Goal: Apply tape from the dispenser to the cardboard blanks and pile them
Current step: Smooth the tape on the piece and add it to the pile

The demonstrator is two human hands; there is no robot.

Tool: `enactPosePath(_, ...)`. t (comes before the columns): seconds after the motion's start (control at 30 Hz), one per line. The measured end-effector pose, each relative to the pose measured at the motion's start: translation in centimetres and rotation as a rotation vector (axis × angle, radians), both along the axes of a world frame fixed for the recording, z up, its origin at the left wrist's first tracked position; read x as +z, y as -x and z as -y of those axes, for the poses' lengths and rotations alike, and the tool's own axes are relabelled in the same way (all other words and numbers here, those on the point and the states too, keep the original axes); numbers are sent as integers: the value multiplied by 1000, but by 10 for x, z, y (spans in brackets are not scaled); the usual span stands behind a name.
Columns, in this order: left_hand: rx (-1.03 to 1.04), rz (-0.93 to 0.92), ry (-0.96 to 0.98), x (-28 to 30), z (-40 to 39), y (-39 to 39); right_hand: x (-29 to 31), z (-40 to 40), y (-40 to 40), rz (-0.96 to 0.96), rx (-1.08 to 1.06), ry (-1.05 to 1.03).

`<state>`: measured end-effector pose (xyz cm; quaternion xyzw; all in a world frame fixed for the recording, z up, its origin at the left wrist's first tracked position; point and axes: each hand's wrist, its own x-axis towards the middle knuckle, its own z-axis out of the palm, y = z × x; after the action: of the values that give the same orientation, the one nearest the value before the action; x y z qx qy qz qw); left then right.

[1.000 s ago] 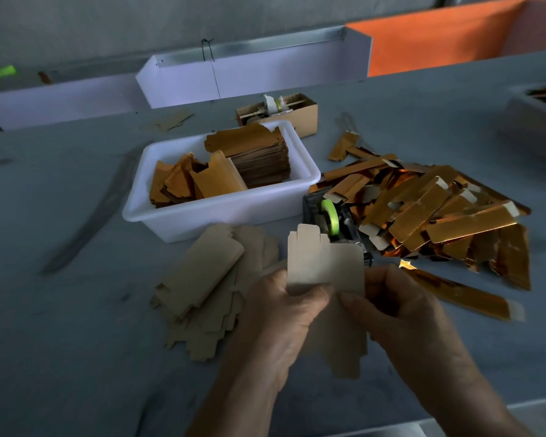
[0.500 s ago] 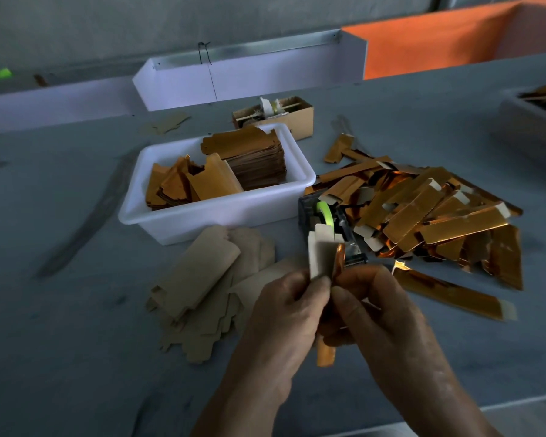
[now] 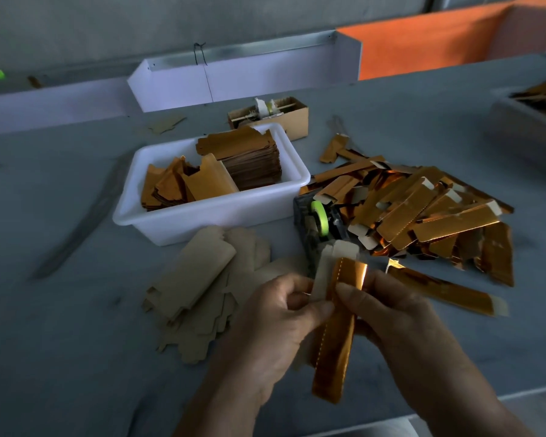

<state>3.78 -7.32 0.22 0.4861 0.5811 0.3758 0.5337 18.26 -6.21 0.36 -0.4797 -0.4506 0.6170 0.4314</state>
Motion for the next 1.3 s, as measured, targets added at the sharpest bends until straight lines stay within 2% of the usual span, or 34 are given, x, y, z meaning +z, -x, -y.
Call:
enactPosePath(0.23,144,-69,-92,-6,1,-6,-3,-3,4,-23,-96,38)
enactPosePath(0.4,253,-320,-263,-14,2,-15,-7,-5,7,-43,-142,73)
enactPosePath(0.47,277,-517,-376,-13,4,-21,-7,-5,8,-43,-165,75)
enactPosePath(0.53,225,-842,-506,-11,5,-28,-8,-4,10,-51,-178,77)
enactPosePath(0.6,194,-1090,-585,-12,11,-40,-8,-2,14,-55,-170,81)
enactPosePath(0.67,203,-1261,-629,-14,13,-48,-10,0,15,-45,-172,85)
enactPosePath(0.8,-26,-1107,-358,-23,19,-57,-13,5,15,74,-143,109)
enactPosePath(0.9,-47,-1109,-245,-22,21,-63,-17,7,14,172,-133,139)
enactPosePath(0.97,4,-1113,-303,-20,23,-58,-18,6,12,109,-141,183)
enactPosePath(1.07,49,-953,-337,-11,18,-39,-17,3,10,-128,-146,253)
enactPosePath(1.17,176,-530,-124,-11,11,-17,-13,3,10,-221,-147,229)
enactPosePath(1.3,153,-55,94,-8,8,-6,-5,2,9,-39,-100,142)
